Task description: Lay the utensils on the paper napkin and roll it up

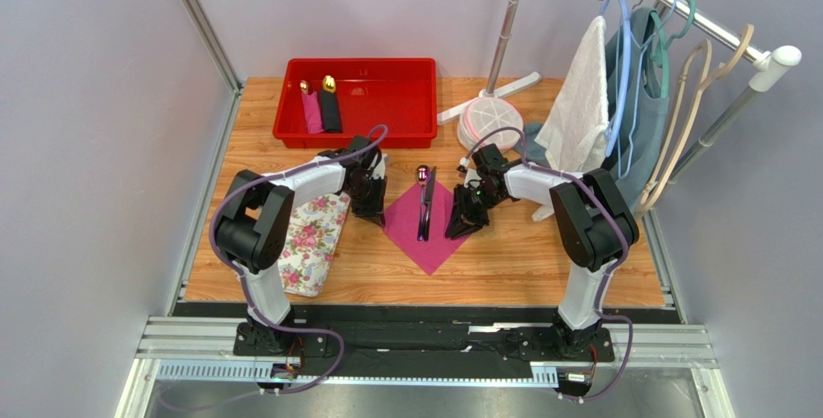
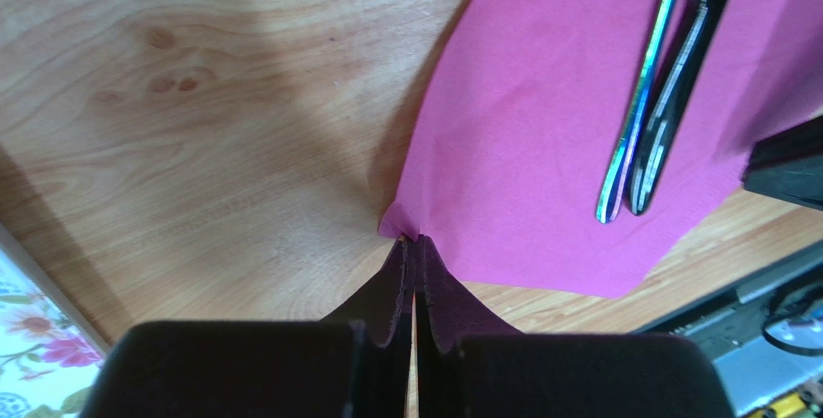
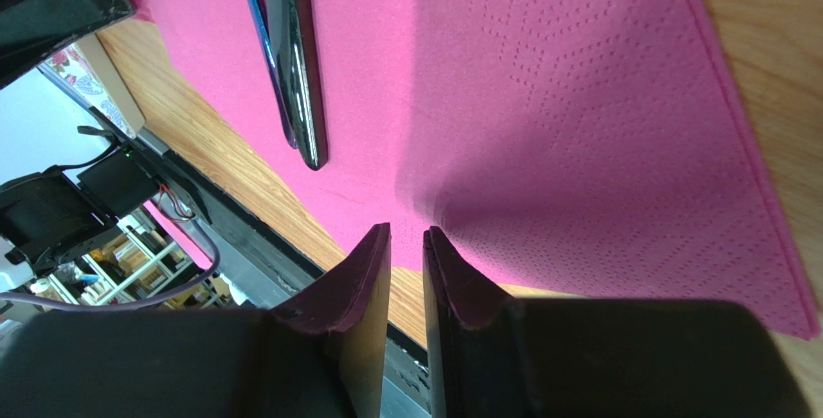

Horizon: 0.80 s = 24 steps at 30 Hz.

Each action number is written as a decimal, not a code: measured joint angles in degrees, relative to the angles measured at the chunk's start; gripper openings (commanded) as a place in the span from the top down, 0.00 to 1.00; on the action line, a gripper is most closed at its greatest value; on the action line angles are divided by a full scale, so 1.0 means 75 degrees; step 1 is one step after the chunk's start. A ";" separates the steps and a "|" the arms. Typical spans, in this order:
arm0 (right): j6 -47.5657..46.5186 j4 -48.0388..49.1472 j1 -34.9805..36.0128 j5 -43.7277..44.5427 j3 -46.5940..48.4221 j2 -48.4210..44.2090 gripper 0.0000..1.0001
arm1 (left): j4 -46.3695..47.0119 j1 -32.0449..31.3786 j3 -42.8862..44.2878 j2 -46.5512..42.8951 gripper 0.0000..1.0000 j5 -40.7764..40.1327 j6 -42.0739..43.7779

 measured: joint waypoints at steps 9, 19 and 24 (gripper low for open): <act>-0.0003 0.0000 0.0006 0.0000 0.0000 0.0029 0.78 | 0.0000 -0.0003 0.0163 -0.0195 1.00 0.0717 -0.0522; -0.0006 0.0000 0.0006 0.0009 0.0000 0.0032 0.79 | 0.0099 0.0009 0.0664 -0.0201 1.00 0.1428 -0.1265; -0.0006 0.0000 0.0006 0.0055 0.0000 0.0032 0.79 | 0.0233 0.0015 0.0825 -0.0201 1.00 0.1667 -0.1559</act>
